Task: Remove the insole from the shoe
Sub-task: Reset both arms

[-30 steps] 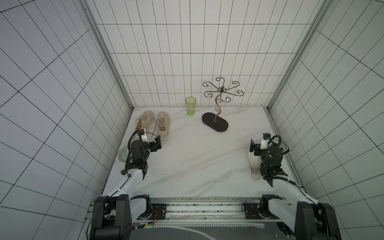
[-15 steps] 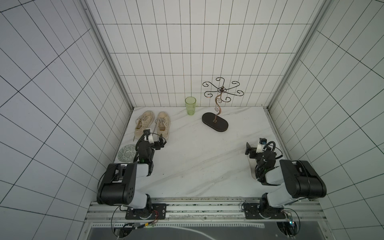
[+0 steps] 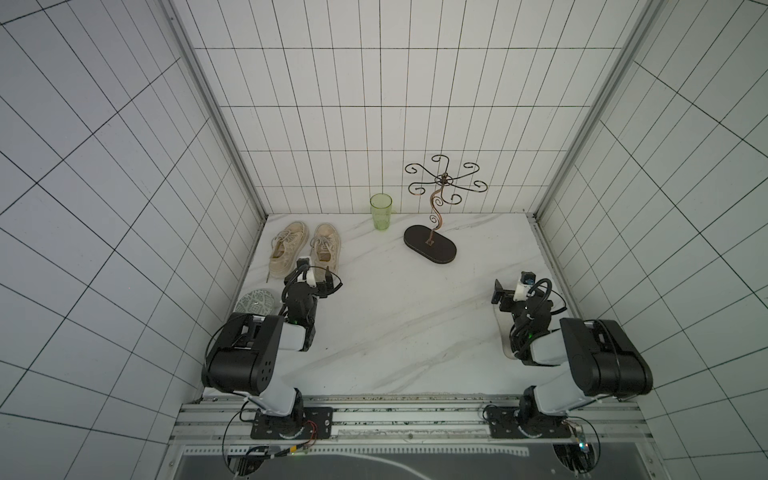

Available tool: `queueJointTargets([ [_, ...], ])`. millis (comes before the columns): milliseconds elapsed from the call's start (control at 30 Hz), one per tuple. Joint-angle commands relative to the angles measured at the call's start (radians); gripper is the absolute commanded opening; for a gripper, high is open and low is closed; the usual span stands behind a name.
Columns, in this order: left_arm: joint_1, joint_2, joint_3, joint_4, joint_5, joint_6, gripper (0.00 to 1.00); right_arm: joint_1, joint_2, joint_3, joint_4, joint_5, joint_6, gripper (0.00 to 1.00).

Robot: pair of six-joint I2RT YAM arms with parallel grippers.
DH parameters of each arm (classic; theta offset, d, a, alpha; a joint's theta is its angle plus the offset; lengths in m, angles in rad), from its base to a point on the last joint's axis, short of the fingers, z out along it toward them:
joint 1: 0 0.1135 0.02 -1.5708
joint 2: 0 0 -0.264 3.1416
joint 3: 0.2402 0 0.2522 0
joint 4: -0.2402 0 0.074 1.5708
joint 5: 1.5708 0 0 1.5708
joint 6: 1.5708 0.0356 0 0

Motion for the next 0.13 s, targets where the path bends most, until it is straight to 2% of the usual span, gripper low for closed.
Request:
queueJointTargets([
  [0,-0.004,-0.009,0.014,-0.023,-0.036,0.014,0.98,0.002,0.0,0.063,0.004,0.02,0.012,0.99],
  [100,-0.005,-0.023,0.029,-0.075,-0.039,0.006,0.97,0.009,0.011,0.078,-0.013,0.029,0.008,0.99],
])
